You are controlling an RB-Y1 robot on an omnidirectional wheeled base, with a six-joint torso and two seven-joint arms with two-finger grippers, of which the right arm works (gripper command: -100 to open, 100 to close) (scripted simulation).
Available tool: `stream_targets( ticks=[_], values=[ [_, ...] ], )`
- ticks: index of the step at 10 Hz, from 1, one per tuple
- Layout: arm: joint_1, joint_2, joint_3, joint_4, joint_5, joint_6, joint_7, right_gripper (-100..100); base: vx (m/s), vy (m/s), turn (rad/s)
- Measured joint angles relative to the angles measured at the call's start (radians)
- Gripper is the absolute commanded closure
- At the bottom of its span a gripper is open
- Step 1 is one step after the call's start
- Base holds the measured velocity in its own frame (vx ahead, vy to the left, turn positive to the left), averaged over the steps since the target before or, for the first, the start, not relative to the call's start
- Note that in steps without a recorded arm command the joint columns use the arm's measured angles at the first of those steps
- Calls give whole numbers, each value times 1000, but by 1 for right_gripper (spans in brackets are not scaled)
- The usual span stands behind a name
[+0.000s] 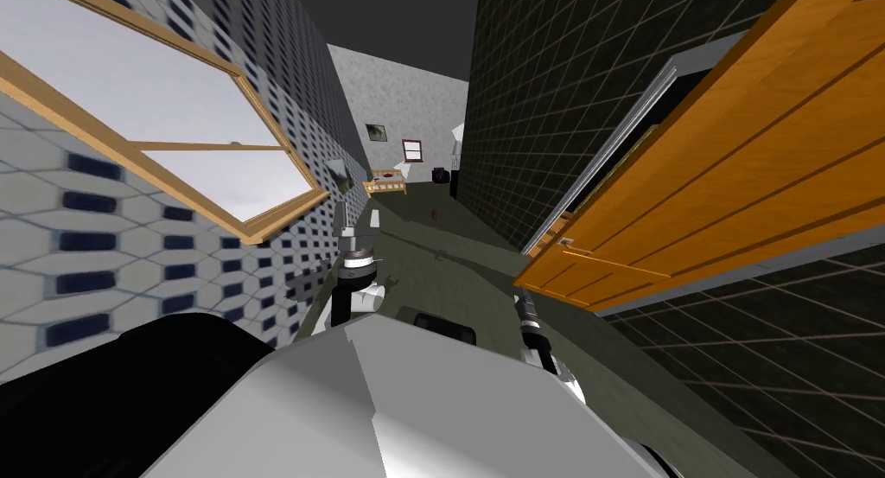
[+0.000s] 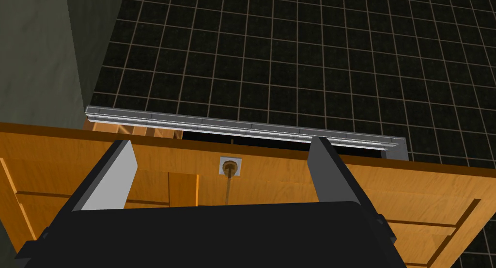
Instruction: Pull the door open
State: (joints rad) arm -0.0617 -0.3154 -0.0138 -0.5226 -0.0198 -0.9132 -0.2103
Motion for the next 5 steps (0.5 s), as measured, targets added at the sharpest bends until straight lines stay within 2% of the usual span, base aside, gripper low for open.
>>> stream_targets(
  ticks=[3,5],
  values=[
    [9,0,9,-19,4,6,-2,-100,197,58,-34],
    [5,1,16,-16,7,4,-3,-100,167,51,-44]
  ],
)
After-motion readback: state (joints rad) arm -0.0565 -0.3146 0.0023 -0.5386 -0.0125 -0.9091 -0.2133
